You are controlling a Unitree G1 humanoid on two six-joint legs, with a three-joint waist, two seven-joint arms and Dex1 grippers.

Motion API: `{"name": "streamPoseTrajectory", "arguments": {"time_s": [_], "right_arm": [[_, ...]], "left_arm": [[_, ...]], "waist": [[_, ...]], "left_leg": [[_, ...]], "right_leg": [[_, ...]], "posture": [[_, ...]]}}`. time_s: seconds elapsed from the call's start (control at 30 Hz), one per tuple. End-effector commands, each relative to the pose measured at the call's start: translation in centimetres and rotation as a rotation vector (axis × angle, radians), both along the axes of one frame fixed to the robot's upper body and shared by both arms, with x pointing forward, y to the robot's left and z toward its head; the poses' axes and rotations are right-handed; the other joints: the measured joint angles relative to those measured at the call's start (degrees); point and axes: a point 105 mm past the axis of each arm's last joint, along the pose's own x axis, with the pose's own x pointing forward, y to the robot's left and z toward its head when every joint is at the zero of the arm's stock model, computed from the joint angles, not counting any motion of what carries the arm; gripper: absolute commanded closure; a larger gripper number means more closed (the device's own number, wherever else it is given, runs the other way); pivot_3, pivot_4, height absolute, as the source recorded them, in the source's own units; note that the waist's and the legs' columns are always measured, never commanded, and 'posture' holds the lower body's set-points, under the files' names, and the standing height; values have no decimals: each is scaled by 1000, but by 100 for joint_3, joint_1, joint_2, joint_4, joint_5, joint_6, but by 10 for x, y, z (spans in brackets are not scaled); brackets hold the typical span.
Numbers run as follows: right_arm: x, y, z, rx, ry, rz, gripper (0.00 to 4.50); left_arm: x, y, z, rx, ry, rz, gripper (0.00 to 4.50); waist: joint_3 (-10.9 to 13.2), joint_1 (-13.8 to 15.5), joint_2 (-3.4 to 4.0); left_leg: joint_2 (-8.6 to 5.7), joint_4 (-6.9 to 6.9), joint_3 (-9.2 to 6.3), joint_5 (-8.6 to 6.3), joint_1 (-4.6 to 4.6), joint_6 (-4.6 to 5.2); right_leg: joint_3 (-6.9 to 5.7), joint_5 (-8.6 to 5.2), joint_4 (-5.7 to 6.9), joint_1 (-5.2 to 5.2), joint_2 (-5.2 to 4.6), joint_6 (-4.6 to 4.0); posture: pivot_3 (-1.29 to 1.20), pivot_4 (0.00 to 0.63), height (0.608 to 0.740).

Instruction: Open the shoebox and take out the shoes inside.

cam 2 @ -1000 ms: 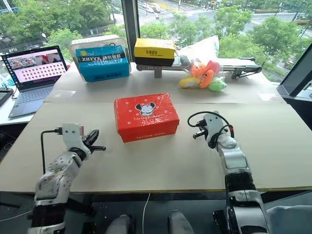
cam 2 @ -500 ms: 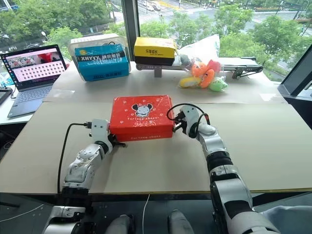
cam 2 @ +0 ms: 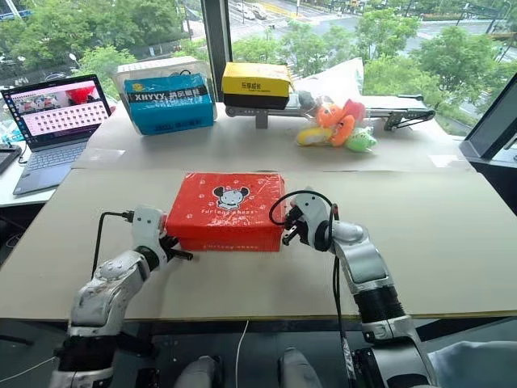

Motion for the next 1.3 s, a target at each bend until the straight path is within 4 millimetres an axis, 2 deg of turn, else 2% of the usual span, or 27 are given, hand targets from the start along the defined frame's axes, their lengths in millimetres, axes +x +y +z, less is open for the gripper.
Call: {"name": "streamPoseTrajectory", "arguments": {"time_s": [0.03, 0.23, 0.4, 0.57, 0.67, 0.8, 0.9, 0.97, 1.07, 1.17, 1.23, 1.3], "right_arm": [[-15, 24, 19, 51, -51, 98, 4479], [-30, 25, 15, 37, -27, 120, 4479], [-36, 13, 14, -2, -7, 112, 4479], [-45, -14, 10, -78, 29, 119, 4479], [-42, -37, 11, -100, 36, 55, 4479], [-34, -61, 14, -115, 27, -32, 4479], [-32, -77, 20, -125, 12, -80, 4479], [-34, -80, 24, -123, 9, -81, 4479], [-62, -65, 29, -141, 38, 63, 4479], [-92, -48, 30, -148, 85, 216, 4479], [-123, -21, 41, -116, 115, 391, 4479], [-146, 2, 50, -65, 132, 521, 4479]], "left_arm": [[-16, -43, 25, -68, -60, -195, 4474], [-8, -33, 20, -34, -50, -175, 4474], [4, -15, 14, 7, -70, -166, 4474], [24, 25, -1, 6, -60, -108, 4474], [35, 50, -5, 15, -63, -52, 4474], [33, 59, -4, 16, -64, -75, 4474], [31, 82, -1, 19, -62, -18, 4474], [28, 88, 4, 10, -69, -24, 4474], [9, 86, 24, -58, -60, -182, 4474], [-11, 85, 32, -76, -12, -332, 4474], [-27, 96, 39, -50, 60, -430, 4474], [-37, 107, 48, -36, 93, -487, 4474]], "waist": [[0, 13, 0], [0, 11, -1], [1, 13, -2], [1, 25, -2], [1, 37, -2], [1, -6, -3], [1, -3, -3], [1, -8, -3], [2, 5, -4], [3, 6, -6], [4, -7, -7], [6, -27, -10]], "left_leg": [[0, 0, 0, 0, 0, 0], [-1, 16, -7, 0, 2, 0], [-3, 17, -7, 0, 2, 0], [-2, 16, -9, 0, 0, 0], [-2, 17, -9, 0, 2, 1], [-1, 16, -6, 0, 9, 0], [0, 13, -7, 0, 10, 0], [0, 11, -7, 0, 10, 0], [0, 8, -7, 0, 8, 1], [4, 1, -7, 0, -1, 0], [6, -1, -8, -1, -1, -1], [11, -4, -7, -3, -4, -4]], "right_leg": [[-2, -1, 1, -1, 0, -2], [-6, -19, 3, 6, 0, -37], [-4, -19, 3, 5, 0, -38], [-7, -21, 2, 5, 0, -41], [-9, -22, 0, 8, 0, -42], [-5, -20, 1, 11, 0, -43], [-7, -20, 3, 9, 0, -43], [-7, -21, 5, 7, 1, -43], [-7, -22, 4, 6, 0, -42], [-11, -32, 3, -3, 0, -44], [-15, -38, 2, -6, -1, -53], [-16, -37, 6, -19, 0, -58]], "posture": [[0, 150, 739], [0, 150, 739], [0, 150, 739], [0, 150, 739], [0, 150, 739], [0, 150, 739], [0, 150, 739], [0, 150, 739], [0, 150, 739], [0, 150, 739], [0, 150, 739], [0, 150, 739]]}}
